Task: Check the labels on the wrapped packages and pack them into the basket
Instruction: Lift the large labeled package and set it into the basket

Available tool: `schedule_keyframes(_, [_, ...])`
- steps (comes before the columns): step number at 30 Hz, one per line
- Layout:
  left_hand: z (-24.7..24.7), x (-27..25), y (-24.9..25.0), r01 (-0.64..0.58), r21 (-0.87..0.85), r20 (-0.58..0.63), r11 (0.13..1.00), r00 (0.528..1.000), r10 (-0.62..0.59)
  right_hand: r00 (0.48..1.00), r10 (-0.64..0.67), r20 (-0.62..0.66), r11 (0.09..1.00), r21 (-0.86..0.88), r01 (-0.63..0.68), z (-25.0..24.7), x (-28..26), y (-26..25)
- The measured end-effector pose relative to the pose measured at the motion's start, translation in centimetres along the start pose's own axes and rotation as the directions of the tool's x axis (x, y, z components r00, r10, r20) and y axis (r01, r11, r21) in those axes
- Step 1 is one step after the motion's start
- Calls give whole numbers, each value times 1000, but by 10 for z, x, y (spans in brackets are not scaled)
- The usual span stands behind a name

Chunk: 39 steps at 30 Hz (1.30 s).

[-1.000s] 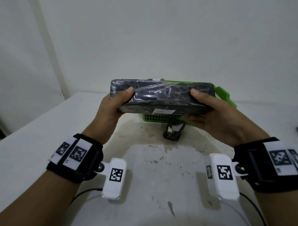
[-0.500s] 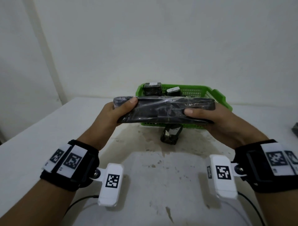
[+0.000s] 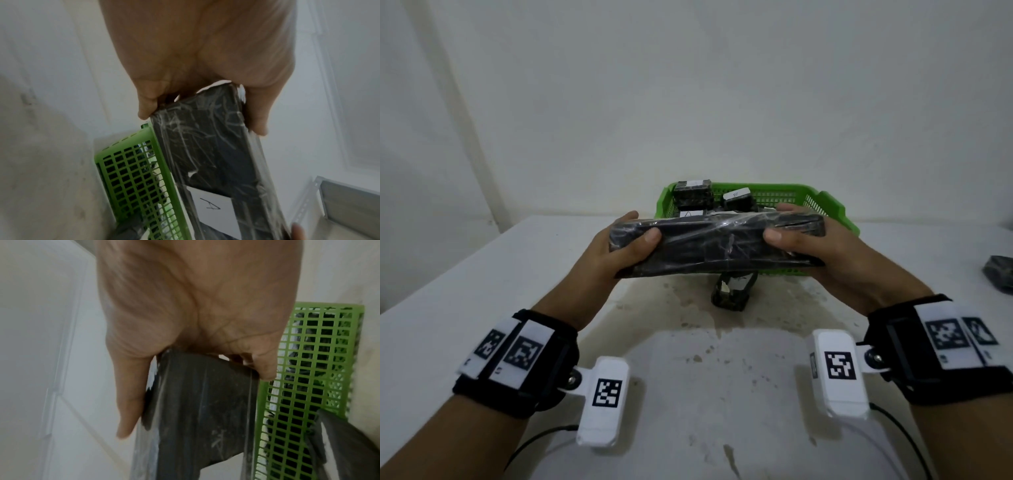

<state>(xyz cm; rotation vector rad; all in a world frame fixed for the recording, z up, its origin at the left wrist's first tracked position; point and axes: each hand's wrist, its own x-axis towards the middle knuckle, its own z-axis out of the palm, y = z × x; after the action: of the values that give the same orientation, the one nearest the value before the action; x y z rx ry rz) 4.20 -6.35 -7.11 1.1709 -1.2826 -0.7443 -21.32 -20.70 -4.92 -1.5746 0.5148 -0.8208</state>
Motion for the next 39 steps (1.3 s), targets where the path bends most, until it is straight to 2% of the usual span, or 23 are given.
schedule_keyframes(3, [-2, -1, -2, 46, 27, -42, 999, 998, -45, 998, 13, -59, 1000, -9, -14, -1, 1, 3])
schedule_keyframes(7, [-4, 1, -2, -32, -41, -132, 999, 991, 27, 997, 12, -82, 999, 45, -8, 3, 0, 4])
schedule_keyframes(9, [-5, -1, -1, -77, -84, -178, 994, 982, 61, 996, 62, -58, 986, 155, -53, 9, -1, 0])
schedule_keyframes(12, [-4, -3, 2, -145, -67, -159, 987, 978, 133, 985, 173, -5, 941, 295, -164, 15, -6, -8])
schedule_keyframes(15, [-4, -4, 4, -178, -58, -98, 982, 980, 172, 962, 273, -21, 922, 292, -256, 16, -8, -13])
schedule_keyframes(17, [-3, -4, 7, -156, -102, -73, 983, 986, 149, 953, 301, -43, 921, 273, -279, 17, -7, -12])
schedule_keyframes(20, [2, -5, 13, -28, -301, -56, 953, 998, 12, 964, 236, -125, 950, 236, -202, 20, -3, -6])
schedule_keyframes(22, [10, -4, 17, 91, -285, -80, 954, 990, -118, 972, 172, -159, 971, 193, -141, 20, -1, -3])
schedule_keyframes(24, [15, -2, 14, 152, -235, -131, 960, 974, -187, 979, 147, -140, 978, 168, -123, 17, 0, -2])
schedule_keyframes(27, [17, -2, 13, 121, -217, -139, 969, 978, -154, 980, 172, -100, 978, 134, -158, 17, 0, 1])
schedule_keyframes(30, [22, -5, 13, 129, -217, -55, 968, 988, -144, 966, 112, -232, 994, 42, -105, 19, 0, 4])
schedule_keyframes(33, [27, -4, 14, 87, -209, -144, 974, 982, -119, 968, 63, -243, 998, 26, -59, 21, 0, 5])
schedule_keyframes(36, [22, -2, 16, 48, -233, -232, 971, 967, -104, 996, 30, -78, 1000, 7, -30, 18, 0, 5])
schedule_keyframes(38, [16, -3, 17, 78, -285, -214, 955, 966, -143, 999, 26, 19, 1000, -5, -26, 18, 1, 7])
schedule_keyframes(39, [13, -4, 17, 103, -299, -183, 949, 970, -163, 1000, 25, 12, 1000, 1, -25, 18, 1, 8])
